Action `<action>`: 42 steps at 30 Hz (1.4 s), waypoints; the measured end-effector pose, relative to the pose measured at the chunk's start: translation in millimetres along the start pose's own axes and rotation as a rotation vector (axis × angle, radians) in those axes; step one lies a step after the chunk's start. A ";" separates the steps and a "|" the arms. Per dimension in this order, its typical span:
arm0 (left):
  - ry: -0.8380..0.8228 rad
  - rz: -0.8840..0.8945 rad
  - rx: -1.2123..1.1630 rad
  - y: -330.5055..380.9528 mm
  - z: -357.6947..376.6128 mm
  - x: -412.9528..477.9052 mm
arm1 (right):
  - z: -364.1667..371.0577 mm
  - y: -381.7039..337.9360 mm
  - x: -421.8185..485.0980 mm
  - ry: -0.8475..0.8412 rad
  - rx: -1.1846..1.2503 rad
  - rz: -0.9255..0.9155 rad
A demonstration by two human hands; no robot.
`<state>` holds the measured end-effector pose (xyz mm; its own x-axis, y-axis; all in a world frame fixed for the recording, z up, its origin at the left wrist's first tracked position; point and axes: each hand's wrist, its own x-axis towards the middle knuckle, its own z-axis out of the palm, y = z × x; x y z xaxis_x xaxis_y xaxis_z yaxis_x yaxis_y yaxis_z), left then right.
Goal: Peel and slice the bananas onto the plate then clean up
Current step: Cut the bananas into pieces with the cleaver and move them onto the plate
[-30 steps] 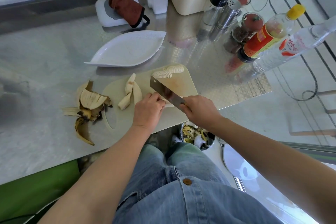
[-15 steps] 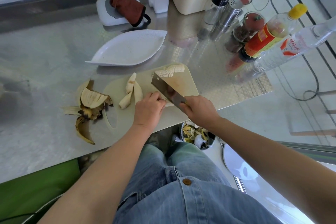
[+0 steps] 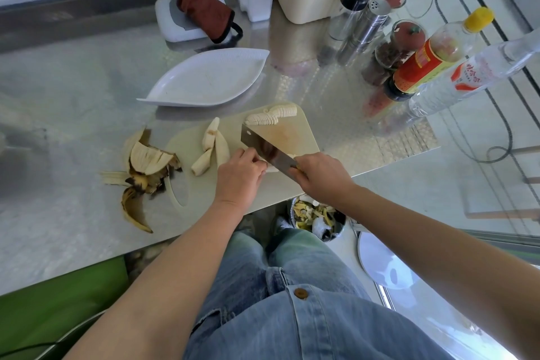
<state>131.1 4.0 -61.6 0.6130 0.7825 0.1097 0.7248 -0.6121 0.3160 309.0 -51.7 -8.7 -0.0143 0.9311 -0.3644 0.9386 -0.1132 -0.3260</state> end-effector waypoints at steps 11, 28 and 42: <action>0.017 -0.011 -0.025 -0.4 1.5 0.3 | 15.7 0.8 0.6 0.045 0.047 0.057; 0.003 -0.003 0.000 -0.9 0.5 1.1 | 3.1 2.3 1.4 0.020 0.009 0.014; 0.002 -0.019 0.000 0.0 0.1 1.8 | 2.5 4.1 -1.8 0.062 0.076 0.020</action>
<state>132.2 5.4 -61.5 0.5989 0.7939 0.1054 0.7360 -0.5975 0.3182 312.0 -54.7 -11.5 0.0279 0.9478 -0.3177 0.9094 -0.1560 -0.3855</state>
